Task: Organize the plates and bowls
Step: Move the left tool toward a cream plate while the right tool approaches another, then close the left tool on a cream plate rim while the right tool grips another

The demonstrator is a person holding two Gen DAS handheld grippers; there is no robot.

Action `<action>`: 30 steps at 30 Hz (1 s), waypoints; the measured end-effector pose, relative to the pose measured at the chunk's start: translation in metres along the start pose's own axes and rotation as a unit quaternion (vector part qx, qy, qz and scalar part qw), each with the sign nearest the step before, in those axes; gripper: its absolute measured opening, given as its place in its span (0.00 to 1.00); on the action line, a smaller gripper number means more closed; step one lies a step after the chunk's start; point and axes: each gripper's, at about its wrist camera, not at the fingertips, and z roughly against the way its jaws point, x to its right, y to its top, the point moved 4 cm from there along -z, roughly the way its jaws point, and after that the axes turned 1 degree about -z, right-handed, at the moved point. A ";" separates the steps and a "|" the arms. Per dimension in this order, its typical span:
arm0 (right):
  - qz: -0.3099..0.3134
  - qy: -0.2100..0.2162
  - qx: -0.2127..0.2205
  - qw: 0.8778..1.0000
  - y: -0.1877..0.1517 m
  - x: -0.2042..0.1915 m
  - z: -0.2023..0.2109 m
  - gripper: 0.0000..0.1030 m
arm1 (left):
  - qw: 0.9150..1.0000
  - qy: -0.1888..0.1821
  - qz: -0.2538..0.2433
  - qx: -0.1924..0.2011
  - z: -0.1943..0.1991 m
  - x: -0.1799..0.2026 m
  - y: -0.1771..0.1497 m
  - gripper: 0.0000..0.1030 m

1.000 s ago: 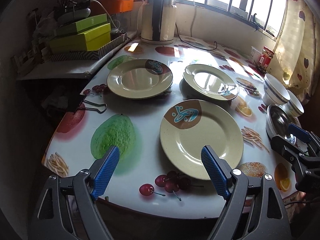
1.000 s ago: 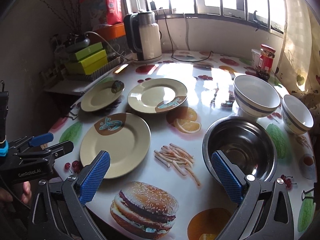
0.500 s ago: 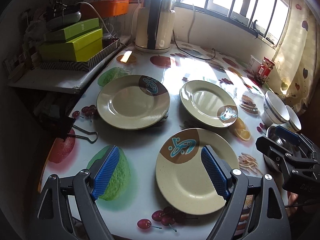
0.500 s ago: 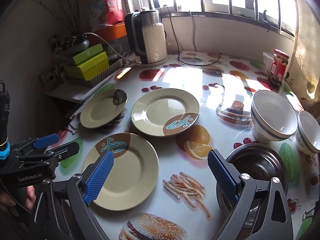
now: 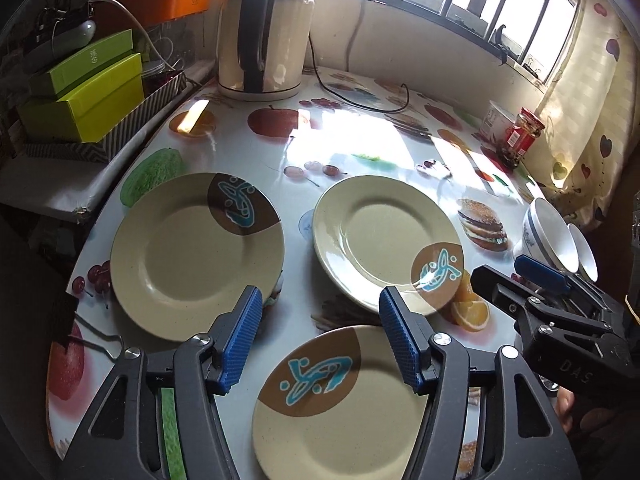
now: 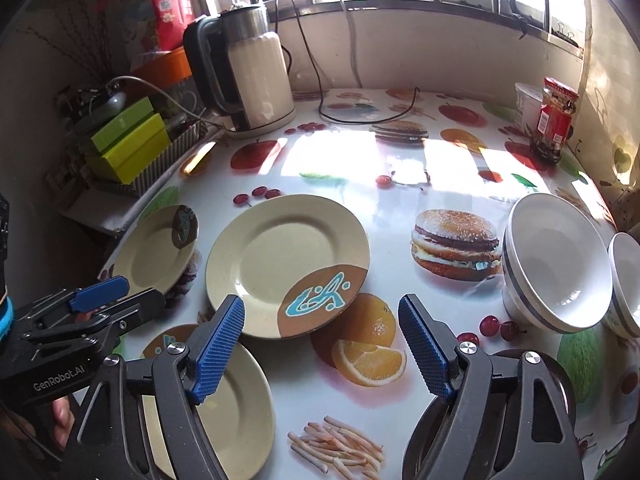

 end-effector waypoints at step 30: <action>-0.074 0.004 -0.053 0.996 0.016 0.033 -0.065 0.40 | 0.998 -0.017 -0.002 -0.054 -0.068 0.001 0.029 0.29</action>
